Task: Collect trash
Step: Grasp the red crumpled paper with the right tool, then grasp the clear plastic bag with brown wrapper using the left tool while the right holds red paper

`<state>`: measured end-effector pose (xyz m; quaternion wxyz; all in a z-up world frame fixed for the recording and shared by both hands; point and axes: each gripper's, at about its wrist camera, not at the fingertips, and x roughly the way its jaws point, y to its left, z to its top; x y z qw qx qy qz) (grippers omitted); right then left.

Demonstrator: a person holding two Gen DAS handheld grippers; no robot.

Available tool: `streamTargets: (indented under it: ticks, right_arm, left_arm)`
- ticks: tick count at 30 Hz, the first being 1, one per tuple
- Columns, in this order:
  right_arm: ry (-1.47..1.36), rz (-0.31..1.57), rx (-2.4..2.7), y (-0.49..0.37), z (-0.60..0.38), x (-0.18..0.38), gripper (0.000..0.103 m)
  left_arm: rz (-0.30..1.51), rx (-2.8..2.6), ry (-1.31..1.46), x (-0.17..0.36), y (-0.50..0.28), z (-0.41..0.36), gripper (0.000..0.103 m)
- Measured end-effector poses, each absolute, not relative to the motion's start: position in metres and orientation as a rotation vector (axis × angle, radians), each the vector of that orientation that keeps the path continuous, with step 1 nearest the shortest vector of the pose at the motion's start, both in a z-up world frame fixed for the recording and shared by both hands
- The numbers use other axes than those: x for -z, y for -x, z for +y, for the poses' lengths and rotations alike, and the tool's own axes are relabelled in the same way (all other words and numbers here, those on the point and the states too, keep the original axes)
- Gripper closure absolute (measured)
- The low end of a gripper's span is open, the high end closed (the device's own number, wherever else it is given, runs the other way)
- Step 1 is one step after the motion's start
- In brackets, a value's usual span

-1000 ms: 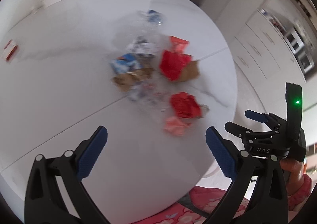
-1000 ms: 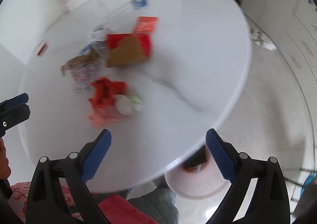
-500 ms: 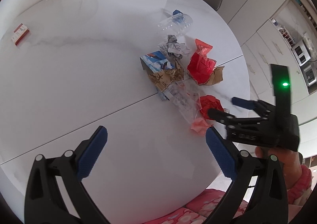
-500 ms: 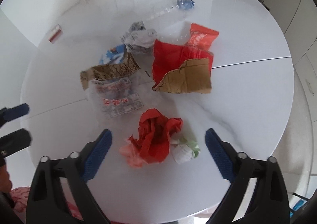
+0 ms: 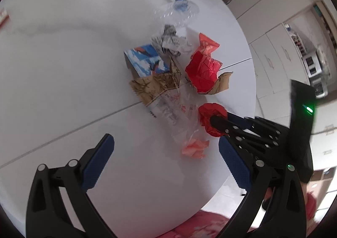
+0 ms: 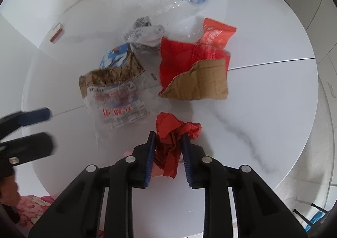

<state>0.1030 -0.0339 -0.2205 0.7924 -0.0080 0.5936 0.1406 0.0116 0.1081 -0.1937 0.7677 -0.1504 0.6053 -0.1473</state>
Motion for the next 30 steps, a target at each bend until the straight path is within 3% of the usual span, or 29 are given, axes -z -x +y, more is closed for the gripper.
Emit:
streamTargets:
  ticks: [7,13,16,18,21,30]
  right_arm:
    - [-0.027,1.232,-0.298,-0.100,-0.052,0.198,0.078]
    - [-0.041,1.209,-0.283,-0.092,-0.074,0.182,0.078]
    - [-0.045,1.204,-0.273,-0.088,-0.086,0.179,0.078]
    - [-0.047,1.203,-0.267,-0.085,-0.095,0.178,0.078]
    - [-0.055,1.199,-0.261,-0.079,-0.106,0.176,0.078]
    - [-0.095,1.179,-0.264,-0.068,-0.123,0.174,0.078]
  left_arm:
    - [1.384,0.229,0.562,0.231,-0.030,0.107,0.009]
    - [1.409,0.184,0.676,0.247,-0.031,0.096,0.024]
    - [1.417,0.176,0.714,0.251,-0.031,0.090,0.038]
    - [1.420,0.180,0.737,0.253,-0.032,0.088,0.056]
    - [1.414,0.181,0.765,0.254,-0.030,0.086,0.067]
    - [1.342,0.179,0.715,0.232,-0.021,0.096,0.073]
